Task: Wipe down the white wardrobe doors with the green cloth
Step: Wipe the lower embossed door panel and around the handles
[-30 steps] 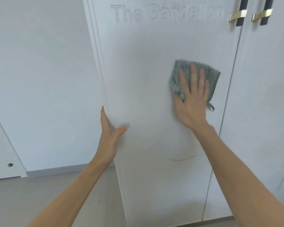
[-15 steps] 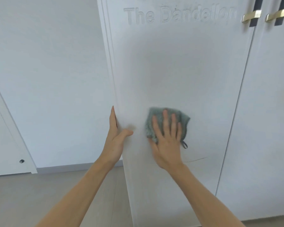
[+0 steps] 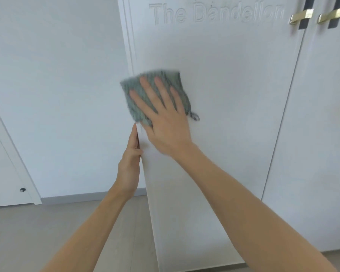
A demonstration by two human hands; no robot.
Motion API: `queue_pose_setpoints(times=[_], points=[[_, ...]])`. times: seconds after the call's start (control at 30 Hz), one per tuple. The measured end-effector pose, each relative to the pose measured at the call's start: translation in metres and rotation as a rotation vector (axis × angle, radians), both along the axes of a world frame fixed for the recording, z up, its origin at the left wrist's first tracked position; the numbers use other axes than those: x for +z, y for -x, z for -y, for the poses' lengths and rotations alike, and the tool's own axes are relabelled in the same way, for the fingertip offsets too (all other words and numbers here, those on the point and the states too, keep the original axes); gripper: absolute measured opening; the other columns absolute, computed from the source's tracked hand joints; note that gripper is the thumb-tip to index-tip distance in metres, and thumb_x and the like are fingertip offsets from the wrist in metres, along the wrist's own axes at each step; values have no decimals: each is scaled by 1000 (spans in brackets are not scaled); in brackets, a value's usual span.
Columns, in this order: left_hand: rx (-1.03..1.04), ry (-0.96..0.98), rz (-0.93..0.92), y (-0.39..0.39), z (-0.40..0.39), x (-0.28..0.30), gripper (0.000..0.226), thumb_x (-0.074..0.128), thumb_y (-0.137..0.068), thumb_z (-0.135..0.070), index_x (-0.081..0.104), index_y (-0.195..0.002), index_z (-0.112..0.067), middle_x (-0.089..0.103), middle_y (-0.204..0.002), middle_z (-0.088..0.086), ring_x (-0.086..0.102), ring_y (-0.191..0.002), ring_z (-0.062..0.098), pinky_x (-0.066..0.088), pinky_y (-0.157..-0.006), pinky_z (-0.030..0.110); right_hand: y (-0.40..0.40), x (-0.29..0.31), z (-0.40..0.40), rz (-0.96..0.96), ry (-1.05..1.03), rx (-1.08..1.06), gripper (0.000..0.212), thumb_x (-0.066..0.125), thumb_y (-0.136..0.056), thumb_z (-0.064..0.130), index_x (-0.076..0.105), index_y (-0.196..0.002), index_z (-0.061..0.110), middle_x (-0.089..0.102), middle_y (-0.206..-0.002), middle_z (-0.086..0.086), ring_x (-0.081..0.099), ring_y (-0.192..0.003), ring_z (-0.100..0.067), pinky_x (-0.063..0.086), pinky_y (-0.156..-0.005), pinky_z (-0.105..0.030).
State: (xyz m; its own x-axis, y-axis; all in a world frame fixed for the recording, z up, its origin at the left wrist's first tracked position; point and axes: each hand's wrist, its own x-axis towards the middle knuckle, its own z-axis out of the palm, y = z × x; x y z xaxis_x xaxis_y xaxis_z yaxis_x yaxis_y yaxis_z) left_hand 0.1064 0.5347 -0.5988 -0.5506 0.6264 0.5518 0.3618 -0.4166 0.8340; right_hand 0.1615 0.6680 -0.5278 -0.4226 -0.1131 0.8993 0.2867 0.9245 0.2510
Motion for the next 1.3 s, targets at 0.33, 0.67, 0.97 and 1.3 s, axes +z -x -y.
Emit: queue_pose_setpoints(times=[0.33,0.67,0.97,1.3], points=[[31,35,-11,-4,6,-18,64,37,-107,-36,19,-167,-25,28,-170,-18,23,-157,5,17,-131,48,-40,-195,-26,334,8,15,62,46,-100,39,27,-159,43,12,-169,17,1,-157,-8,28,-110,-35],[59,-143,148,2,-4,-36,64,41,-101,-36,33,-161,-15,44,-162,-13,38,-151,5,26,-128,39,6,-12,7,-92,155,-6,58,45,-103,38,32,-159,34,21,-169,2,14,-158,-26,11,-127,-48],[154,-73,73,-5,-5,-50,56,36,-108,-20,33,-163,-24,39,-165,-19,31,-154,2,24,-128,42,-32,-287,-4,295,168,-58,75,54,-91,35,23,-159,43,-7,-171,14,24,-151,-18,23,-116,-40],[270,-21,114,-13,-4,-87,55,37,-109,-35,36,-162,-21,41,-164,-17,35,-150,-3,27,-129,36,-13,-171,9,58,360,22,58,44,-102,42,28,-157,39,10,-168,10,7,-158,-17,0,-127,-38]])
